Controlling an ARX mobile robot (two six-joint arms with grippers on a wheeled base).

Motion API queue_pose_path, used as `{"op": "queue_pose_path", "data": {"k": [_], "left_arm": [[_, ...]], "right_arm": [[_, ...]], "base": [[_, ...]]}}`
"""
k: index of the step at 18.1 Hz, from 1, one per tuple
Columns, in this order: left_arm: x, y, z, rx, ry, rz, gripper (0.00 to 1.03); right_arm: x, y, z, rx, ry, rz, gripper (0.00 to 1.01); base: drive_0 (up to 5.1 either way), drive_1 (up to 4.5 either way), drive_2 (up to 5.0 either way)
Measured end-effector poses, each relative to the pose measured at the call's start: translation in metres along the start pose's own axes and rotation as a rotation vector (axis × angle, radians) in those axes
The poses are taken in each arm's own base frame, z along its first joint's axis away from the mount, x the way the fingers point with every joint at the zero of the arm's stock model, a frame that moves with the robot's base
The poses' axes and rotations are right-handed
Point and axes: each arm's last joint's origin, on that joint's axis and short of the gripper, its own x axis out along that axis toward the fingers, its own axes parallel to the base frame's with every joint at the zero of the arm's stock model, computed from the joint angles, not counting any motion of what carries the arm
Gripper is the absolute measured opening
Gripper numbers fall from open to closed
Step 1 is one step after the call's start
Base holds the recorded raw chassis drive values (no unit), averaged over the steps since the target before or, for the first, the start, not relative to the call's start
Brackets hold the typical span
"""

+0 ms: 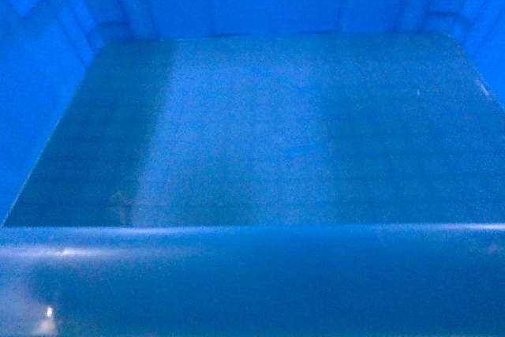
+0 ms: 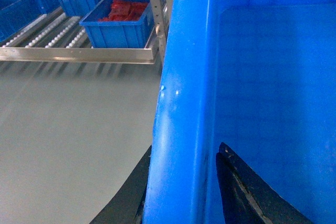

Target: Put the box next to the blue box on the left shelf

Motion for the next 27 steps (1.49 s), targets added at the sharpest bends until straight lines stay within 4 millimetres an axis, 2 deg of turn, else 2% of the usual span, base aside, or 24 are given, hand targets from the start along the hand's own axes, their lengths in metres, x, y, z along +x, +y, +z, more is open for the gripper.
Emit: {"op": "queue_pose_path", "data": {"k": [27], "left_arm": [[0.0000, 0.0000, 0.0000, 0.001, 0.000, 0.000, 0.30]], "right_arm": [[-0.0001, -0.0001, 0.0000, -0.001, 0.000, 0.000, 0.12]], "base": [[0.0, 3.88, -3.9]]}}
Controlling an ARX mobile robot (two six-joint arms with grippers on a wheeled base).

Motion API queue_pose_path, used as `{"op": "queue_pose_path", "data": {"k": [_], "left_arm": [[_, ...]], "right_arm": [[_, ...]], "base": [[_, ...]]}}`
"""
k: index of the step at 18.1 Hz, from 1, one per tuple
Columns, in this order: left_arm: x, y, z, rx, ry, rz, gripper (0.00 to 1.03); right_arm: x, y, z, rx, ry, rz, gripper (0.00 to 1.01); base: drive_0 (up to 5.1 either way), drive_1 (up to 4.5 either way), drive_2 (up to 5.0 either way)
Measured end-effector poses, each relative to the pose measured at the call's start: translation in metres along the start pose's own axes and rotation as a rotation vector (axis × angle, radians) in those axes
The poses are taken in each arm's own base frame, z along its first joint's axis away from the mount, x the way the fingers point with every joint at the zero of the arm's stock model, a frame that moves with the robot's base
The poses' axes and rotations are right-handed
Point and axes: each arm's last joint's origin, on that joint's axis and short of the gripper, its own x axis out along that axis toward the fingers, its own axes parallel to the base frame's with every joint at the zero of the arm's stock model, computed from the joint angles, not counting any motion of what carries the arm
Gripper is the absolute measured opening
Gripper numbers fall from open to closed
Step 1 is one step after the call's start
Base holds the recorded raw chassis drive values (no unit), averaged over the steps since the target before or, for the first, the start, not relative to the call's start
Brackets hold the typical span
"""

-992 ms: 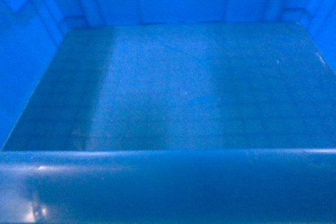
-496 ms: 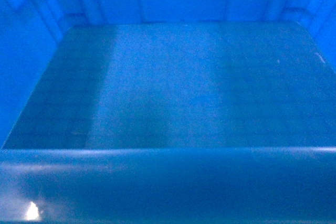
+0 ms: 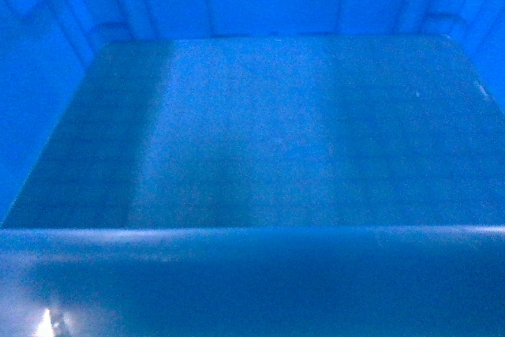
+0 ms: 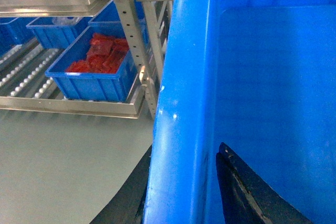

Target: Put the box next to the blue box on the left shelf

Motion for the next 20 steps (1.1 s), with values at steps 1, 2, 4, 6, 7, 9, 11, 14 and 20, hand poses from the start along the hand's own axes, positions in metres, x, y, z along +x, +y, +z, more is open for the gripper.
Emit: {"op": "queue_pose_path", "data": {"k": [1, 2, 4, 6, 7, 9, 11, 14, 20], "left_arm": [[0.0002, -0.0002, 0.0002, -0.003, -0.002, -0.001, 0.30], [0.0005, -0.0003, -0.0002, 0.004, 0.001, 0.002, 0.30], [0.0005, -0.0004, -0.0001, 0.000, 0.001, 0.000, 0.30], [0.0004, -0.0004, -0.0001, -0.001, 0.001, -0.001, 0.30], [0.0002, -0.0008, -0.0002, -0.001, 0.001, -0.006, 0.30], [0.0002, -0.0008, 0.0002, -0.005, -0.002, -0.005, 0.30], [0.0002, -0.0008, 0.0000, -0.004, 0.000, -0.005, 0.30], [0.0002, -0.0007, -0.0004, -0.001, 0.003, -0.002, 0.30], [0.0003, -0.0006, -0.0003, 0.001, 0.002, -0.001, 0.30]], "right_arm": [[0.0000, 0.0002, 0.0007, 0.004, -0.007, 0.002, 0.12], [0.0017, 0.0012, -0.0003, -0.003, 0.005, 0.001, 0.12], [0.0003, 0.0002, 0.0001, 0.001, -0.001, 0.000, 0.12], [0.0000, -0.0003, -0.0003, -0.002, 0.003, -0.003, 0.12], [-0.0009, -0.0009, -0.0002, -0.001, 0.000, -0.005, 0.12], [-0.0008, -0.0006, 0.0003, 0.002, -0.004, -0.004, 0.12], [-0.0009, -0.0007, 0.0000, 0.000, -0.002, -0.004, 0.12], [-0.0005, -0.0004, 0.0000, 0.000, -0.001, -0.003, 0.12], [0.0001, 0.0000, 0.0000, 0.000, 0.000, -0.002, 0.12]], "base": [[0.0, 0.00, 0.0], [0.0, 0.00, 0.0], [0.0, 0.00, 0.0], [-5.0, 2.41, 2.4], [-4.9, 2.54, 2.5], [-4.7, 2.79, 2.8], [-4.9, 2.60, 2.6], [-5.1, 2.35, 2.3], [-5.0, 2.41, 2.4]]}}
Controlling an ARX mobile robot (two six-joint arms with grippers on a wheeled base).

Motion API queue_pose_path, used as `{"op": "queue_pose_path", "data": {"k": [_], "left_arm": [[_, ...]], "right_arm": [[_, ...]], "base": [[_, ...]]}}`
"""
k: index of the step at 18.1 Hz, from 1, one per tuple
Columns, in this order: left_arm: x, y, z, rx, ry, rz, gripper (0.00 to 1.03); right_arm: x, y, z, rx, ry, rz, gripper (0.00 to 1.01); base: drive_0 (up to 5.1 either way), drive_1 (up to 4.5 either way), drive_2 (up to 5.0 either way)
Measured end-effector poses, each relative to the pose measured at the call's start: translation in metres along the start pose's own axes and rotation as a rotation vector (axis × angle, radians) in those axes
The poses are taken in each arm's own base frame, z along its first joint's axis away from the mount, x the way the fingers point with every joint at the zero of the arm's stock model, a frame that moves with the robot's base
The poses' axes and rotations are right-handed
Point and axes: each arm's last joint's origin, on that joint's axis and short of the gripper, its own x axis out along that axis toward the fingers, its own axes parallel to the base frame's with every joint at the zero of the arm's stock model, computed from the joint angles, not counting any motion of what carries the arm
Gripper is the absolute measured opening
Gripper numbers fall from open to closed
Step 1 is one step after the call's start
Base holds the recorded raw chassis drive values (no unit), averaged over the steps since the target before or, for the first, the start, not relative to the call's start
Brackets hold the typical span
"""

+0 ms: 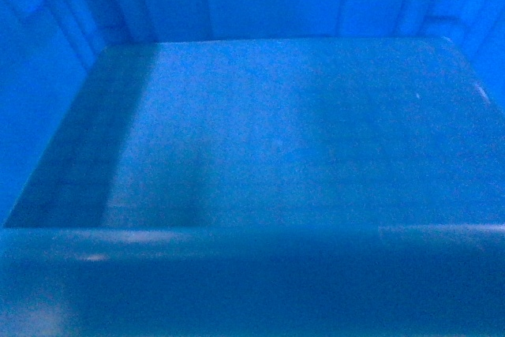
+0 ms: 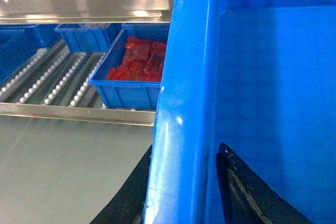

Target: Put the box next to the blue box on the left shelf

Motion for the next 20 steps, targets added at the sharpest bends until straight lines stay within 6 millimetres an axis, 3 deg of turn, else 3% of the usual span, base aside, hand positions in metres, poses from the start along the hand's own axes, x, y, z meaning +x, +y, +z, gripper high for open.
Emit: {"op": "queue_pose_path", "data": {"k": [20], "left_arm": [[-0.0001, 0.0001, -0.0001, 0.000, 0.001, 0.000, 0.30]], "right_arm": [[0.0001, 0.0001, 0.0000, -0.001, 0.001, 0.000, 0.12]], "base": [[-5.0, 2.40, 2.4]]}}
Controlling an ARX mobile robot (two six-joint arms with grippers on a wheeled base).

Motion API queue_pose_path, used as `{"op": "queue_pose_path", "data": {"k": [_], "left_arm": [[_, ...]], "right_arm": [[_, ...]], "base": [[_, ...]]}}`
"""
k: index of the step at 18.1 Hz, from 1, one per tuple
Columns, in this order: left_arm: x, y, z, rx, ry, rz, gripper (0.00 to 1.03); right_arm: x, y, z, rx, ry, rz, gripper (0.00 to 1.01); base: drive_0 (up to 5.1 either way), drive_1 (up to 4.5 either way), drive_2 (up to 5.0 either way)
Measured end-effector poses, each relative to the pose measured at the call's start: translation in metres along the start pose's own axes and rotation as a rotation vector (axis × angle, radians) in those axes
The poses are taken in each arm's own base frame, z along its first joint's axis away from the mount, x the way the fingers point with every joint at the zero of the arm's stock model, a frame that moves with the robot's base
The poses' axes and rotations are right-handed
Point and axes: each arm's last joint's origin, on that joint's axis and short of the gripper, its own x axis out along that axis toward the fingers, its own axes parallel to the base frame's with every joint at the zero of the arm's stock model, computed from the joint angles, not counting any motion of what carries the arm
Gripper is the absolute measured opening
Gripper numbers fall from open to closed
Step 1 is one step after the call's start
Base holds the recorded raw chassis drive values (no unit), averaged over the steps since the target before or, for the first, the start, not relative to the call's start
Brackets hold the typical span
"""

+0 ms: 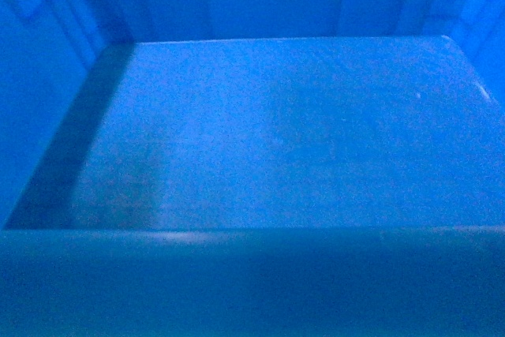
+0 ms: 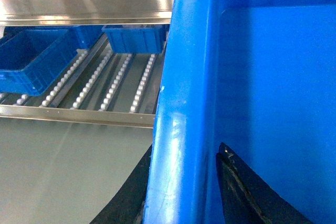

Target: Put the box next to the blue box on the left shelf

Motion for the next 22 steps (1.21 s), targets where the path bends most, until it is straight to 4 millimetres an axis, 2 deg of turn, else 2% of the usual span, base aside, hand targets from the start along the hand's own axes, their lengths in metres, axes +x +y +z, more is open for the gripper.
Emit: {"op": "queue_pose_path", "data": {"k": [22], "left_arm": [[0.0000, 0.0000, 0.0000, 0.000, 0.000, 0.000, 0.30]], "right_arm": [[-0.0004, -0.0002, 0.0000, 0.000, 0.000, 0.000, 0.12]], "base": [[-5.0, 2.42, 2.4]]}}
